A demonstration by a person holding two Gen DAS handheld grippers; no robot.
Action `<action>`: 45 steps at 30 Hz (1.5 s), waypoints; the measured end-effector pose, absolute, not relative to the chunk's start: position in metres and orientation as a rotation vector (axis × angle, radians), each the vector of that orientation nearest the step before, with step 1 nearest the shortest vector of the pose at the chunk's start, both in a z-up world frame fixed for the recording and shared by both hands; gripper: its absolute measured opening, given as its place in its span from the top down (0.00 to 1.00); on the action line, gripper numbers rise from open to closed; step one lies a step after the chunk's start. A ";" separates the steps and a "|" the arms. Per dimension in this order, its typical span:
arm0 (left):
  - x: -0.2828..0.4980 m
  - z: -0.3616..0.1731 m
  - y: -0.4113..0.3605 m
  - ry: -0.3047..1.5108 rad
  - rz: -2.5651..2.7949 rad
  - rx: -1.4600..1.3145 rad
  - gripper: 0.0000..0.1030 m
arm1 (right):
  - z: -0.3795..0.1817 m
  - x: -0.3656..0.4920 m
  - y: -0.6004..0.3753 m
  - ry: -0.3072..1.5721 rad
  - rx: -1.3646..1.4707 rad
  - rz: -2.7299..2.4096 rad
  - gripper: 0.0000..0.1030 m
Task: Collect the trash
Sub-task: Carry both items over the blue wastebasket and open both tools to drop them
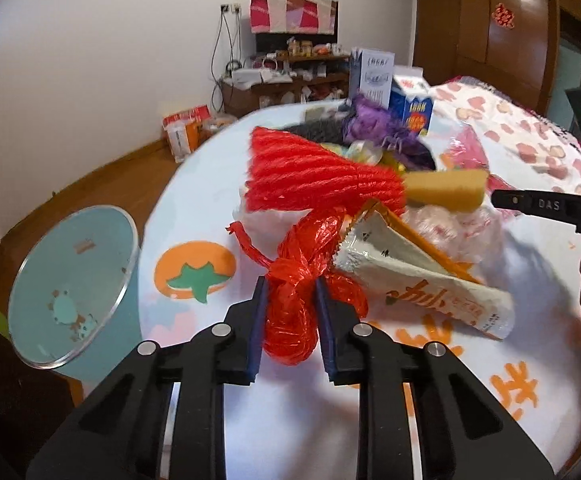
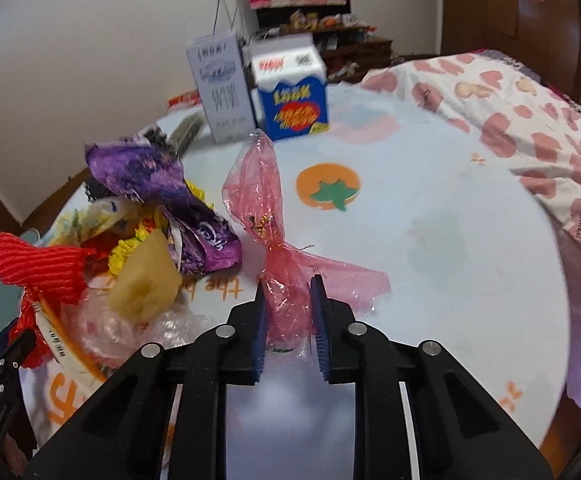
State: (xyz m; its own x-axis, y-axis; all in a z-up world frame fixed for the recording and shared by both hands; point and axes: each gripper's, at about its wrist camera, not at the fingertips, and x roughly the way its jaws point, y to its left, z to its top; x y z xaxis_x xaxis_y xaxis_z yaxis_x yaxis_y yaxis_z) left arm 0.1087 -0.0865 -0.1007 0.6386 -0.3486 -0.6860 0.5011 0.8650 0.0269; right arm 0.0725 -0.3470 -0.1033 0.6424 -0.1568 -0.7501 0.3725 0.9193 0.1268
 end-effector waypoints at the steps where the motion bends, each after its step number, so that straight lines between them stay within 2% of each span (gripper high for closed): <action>1: 0.107 -0.097 -0.086 0.723 -0.489 0.221 0.77 | -0.098 0.066 -0.347 0.802 0.278 -0.317 0.80; 8: 0.082 -0.065 -0.070 0.640 -0.474 0.234 0.77 | -0.059 0.027 -0.333 0.661 0.211 -0.407 0.80; 14: 0.085 -0.049 -0.053 0.571 -0.343 0.244 0.77 | -0.050 0.025 -0.313 0.652 0.186 -0.369 0.80; 25: 0.097 -0.015 0.041 0.516 -0.113 0.139 0.76 | -0.028 0.053 -0.230 0.634 0.139 -0.160 0.79; 32: 0.115 -0.022 0.091 0.545 0.011 0.100 0.76 | -0.032 0.096 -0.155 0.678 0.125 0.022 0.79; 45: 0.151 -0.061 0.124 0.652 0.030 0.047 0.76 | -0.066 0.168 -0.055 0.797 0.039 0.186 0.79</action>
